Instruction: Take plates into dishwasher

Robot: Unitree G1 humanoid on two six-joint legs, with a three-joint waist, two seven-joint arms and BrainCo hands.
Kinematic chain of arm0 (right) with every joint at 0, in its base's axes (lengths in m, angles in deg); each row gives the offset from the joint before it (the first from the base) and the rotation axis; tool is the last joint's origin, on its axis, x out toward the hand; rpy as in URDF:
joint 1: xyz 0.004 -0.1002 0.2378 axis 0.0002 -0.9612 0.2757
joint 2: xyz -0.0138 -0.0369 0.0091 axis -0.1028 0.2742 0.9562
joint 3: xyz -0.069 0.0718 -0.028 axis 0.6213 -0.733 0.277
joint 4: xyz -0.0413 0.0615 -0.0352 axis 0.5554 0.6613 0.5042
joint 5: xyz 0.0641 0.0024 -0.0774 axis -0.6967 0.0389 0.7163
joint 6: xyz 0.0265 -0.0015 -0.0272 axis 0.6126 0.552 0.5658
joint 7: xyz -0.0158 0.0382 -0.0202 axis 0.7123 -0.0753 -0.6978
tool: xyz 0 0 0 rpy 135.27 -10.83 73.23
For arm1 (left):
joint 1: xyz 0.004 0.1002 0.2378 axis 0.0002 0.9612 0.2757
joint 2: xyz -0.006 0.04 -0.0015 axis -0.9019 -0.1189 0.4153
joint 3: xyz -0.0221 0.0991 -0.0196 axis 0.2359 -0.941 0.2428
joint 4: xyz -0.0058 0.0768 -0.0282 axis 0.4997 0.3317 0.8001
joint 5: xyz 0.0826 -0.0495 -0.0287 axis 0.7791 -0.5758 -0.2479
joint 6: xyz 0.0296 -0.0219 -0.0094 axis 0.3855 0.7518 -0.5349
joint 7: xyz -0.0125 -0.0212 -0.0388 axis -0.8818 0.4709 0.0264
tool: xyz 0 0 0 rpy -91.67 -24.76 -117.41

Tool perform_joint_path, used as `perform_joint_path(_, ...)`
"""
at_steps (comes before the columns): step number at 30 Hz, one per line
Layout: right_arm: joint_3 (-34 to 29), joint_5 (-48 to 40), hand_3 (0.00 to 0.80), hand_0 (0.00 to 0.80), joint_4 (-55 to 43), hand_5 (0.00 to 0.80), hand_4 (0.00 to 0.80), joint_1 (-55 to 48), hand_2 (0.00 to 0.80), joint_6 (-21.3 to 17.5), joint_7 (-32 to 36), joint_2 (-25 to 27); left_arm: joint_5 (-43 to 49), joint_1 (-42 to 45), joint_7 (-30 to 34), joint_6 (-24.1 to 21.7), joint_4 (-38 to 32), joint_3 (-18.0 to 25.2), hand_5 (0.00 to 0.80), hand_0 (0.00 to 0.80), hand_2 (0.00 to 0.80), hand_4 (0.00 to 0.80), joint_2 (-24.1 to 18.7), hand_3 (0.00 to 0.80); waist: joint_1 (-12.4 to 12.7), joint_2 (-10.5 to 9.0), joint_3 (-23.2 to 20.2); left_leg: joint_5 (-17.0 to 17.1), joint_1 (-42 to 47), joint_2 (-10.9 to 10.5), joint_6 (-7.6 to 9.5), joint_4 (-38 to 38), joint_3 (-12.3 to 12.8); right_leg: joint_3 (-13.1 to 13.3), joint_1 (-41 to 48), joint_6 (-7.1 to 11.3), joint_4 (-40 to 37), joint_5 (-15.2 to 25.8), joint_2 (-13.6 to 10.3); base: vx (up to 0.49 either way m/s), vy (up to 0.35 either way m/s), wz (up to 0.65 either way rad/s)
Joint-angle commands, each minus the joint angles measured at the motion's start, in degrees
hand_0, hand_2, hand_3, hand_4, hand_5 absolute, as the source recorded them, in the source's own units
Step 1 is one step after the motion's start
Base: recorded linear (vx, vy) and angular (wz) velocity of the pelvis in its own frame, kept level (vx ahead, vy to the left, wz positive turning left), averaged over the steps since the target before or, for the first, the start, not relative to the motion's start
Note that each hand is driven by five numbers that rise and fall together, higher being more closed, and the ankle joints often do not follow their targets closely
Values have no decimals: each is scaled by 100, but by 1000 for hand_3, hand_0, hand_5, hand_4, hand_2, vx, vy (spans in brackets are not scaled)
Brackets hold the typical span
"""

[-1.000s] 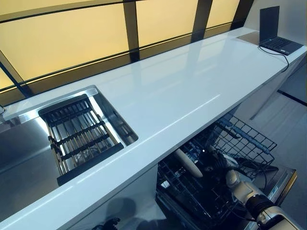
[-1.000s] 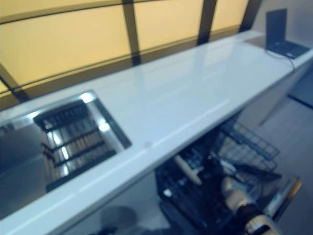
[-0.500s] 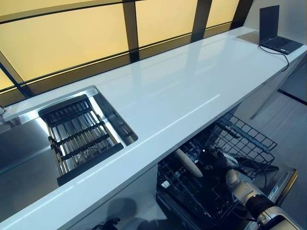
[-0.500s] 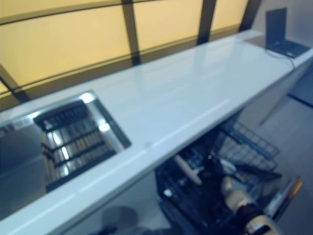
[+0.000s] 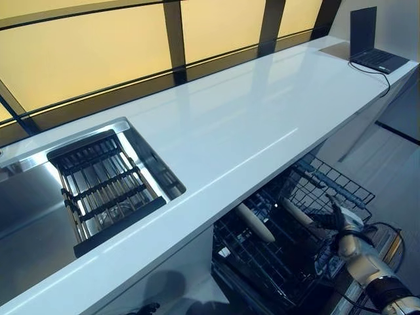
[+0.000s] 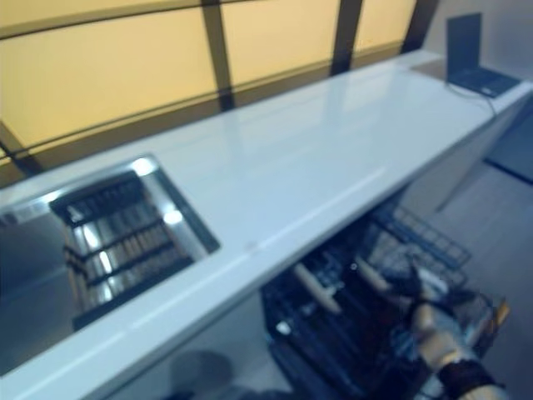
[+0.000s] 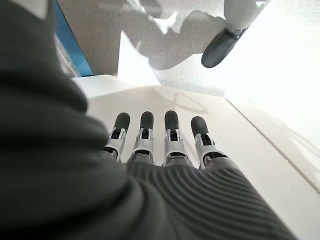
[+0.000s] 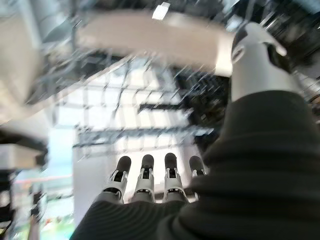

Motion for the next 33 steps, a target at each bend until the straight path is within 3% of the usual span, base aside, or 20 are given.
perform_joint_path(1,-226,218,0,0,-595,0,0,70,0,-24,-182,329,297,-43,-74,-93,0,75,0,0,0,0,-189,0,-92,-305,-123,318,-546,-194,400,-46,-58,148,74,285,555,-598,-54,0,0,0)
perform_joint_path(8,-1124,-120,0,0,-1738,0,0,-611,0,-183,-472,579,270,198,-173,-108,-36,291,0,0,0,0,-173,0,-269,-367,-169,281,-489,-155,404,-46,14,249,98,287,570,-633,-28,11,14,-3)
perform_joint_path(14,-2497,-2031,0,0,-2552,0,0,-1819,0,-995,-1009,140,191,437,-320,-306,241,571,0,0,0,0,-84,0,-594,-377,-283,192,-408,-126,404,-46,228,460,77,325,526,-634,-5,8,44,-7)
perform_joint_path(20,-2850,-3855,0,0,-2199,0,0,-2059,0,-1593,-857,-592,39,450,-419,-410,533,581,0,0,0,0,-4,0,-788,-315,-370,149,-324,-130,394,-46,416,566,68,345,512,-623,-28,13,30,-25)
perform_joint_path(28,-2806,-5859,0,0,-1047,0,0,-1981,0,-1928,-345,-1152,-233,281,-471,-365,540,322,0,0,0,0,28,0,-923,-113,-379,134,-241,-166,396,-46,593,602,2,344,674,-687,-158,-8,18,-19)
perform_joint_path(31,-2783,-7651,0,0,-665,0,0,-1938,0,-2041,749,-1463,-257,196,-451,-366,508,233,0,0,0,0,17,0,-944,-36,-313,119,-233,-187,387,-16,594,590,-12,328,740,-729,-208,-21,-7,-8)
perform_joint_path(33,-2686,-8082,0,0,-305,0,0,-1877,0,-2205,1169,-1717,-250,114,-436,-372,535,156,0,0,0,0,24,0,-924,35,-285,163,-296,-196,370,-22,586,564,-71,311,758,-715,-225,-60,-29,-3)
